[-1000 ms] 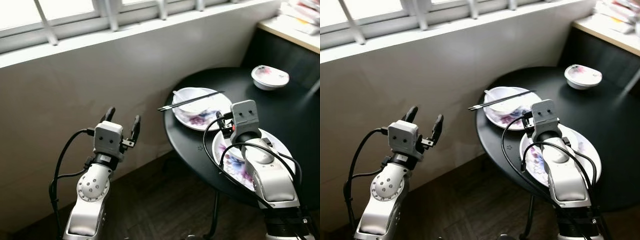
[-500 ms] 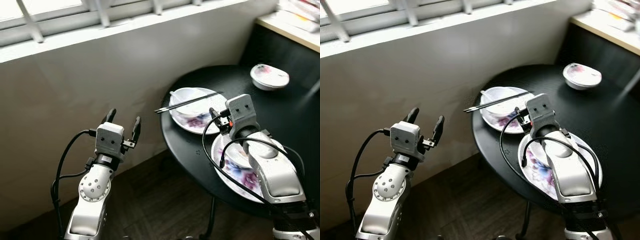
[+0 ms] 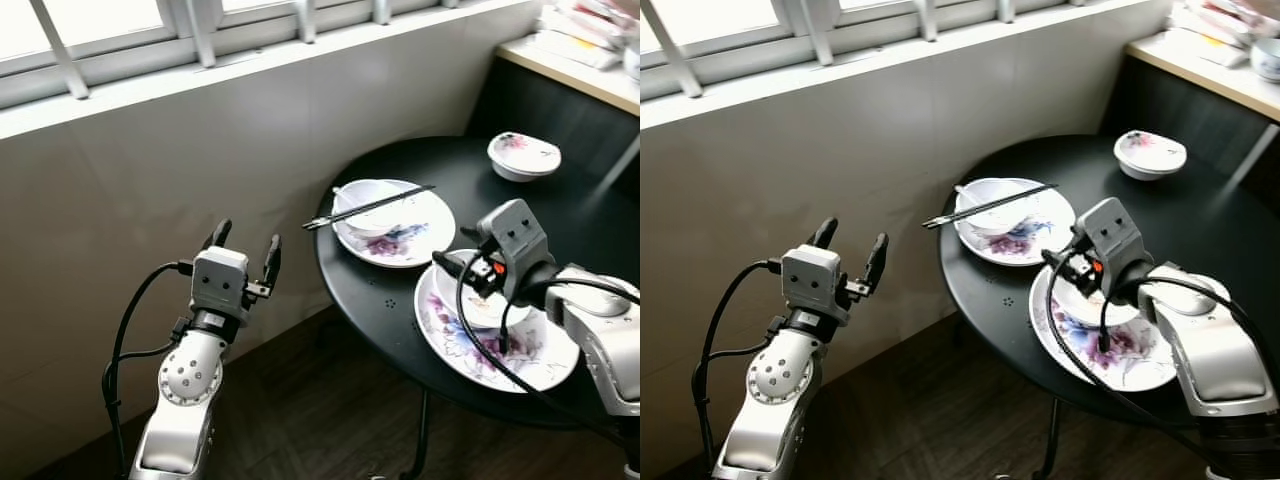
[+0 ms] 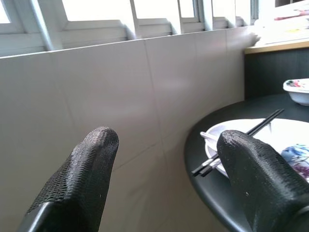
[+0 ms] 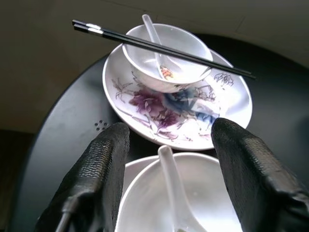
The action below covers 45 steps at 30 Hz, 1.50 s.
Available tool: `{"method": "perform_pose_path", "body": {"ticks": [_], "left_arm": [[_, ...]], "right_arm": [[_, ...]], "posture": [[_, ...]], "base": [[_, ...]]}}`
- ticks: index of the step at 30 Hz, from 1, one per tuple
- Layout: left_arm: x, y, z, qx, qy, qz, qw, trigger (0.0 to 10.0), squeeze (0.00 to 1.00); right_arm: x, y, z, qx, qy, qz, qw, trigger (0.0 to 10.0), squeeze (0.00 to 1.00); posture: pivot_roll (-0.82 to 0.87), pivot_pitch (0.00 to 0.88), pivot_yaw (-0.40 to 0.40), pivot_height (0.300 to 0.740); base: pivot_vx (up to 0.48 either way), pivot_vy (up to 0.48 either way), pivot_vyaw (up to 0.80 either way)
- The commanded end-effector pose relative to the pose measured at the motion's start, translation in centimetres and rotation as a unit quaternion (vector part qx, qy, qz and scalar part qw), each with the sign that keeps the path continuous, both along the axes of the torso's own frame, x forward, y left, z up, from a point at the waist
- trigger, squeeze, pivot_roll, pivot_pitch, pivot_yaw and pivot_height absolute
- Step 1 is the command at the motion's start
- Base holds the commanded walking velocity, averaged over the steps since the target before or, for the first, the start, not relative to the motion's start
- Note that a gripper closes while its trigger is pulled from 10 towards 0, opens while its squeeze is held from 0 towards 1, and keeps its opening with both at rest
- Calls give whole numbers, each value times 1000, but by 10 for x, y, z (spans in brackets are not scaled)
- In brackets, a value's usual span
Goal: Kitchen organization
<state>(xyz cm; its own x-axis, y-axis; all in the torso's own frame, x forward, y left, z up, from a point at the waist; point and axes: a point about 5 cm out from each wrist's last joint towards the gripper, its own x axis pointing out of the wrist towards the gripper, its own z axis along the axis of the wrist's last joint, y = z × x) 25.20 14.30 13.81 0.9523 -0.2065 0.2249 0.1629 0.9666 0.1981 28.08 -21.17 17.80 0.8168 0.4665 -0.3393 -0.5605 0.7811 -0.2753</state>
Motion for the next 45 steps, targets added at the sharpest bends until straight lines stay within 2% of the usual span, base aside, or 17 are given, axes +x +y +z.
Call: {"method": "perform_pose_path", "body": {"ticks": [1, 6, 12, 16, 22, 34, 45], "left_arm": [[1, 1, -1, 2, 1, 2, 1000, 10000, 0], [1, 1, -1, 1, 2, 3, 1000, 10000, 0], [2, 1, -1, 1, 2, 4, 1000, 10000, 0], [2, 1, -1, 1, 2, 5, 1000, 10000, 0], [2, 1, -1, 2, 3, 3, 1000, 10000, 0], [2, 0, -2, 2, 6, 3, 1000, 10000, 0], [2, 1, -2, 2, 6, 5, 1000, 10000, 0]], "right_arm": [[-5, 4, 1, -2, 14, 33, 999, 10000, 0], [-15, 0, -2, -20, 48, 72, 996, 10000, 0], [-11, -10, -5, -40, 66, 68, 995, 10000, 0], [-9, -13, -6, -36, 75, 62, 995, 10000, 0], [-10, -25, -8, -70, 94, 68, 991, 10000, 0], [-9, -31, -17, -75, 124, 92, 985, 10000, 0], [-2, -48, -18, -113, 132, 66, 983, 10000, 0]], "posture": [[-53, 20, -13, 740], [-56, 23, -16, 740], [-52, 25, -17, 740], [-52, 25, -17, 740], [-53, 25, -14, 740], [-50, 32, -16, 740], [-51, 31, -17, 740]], "base": [[0, 0, -800], [0, 0, -615], [0, 0, 0], [0, 0, -736], [0, 0, -758], [0, 0, 0], [0, 0, 0]]}}
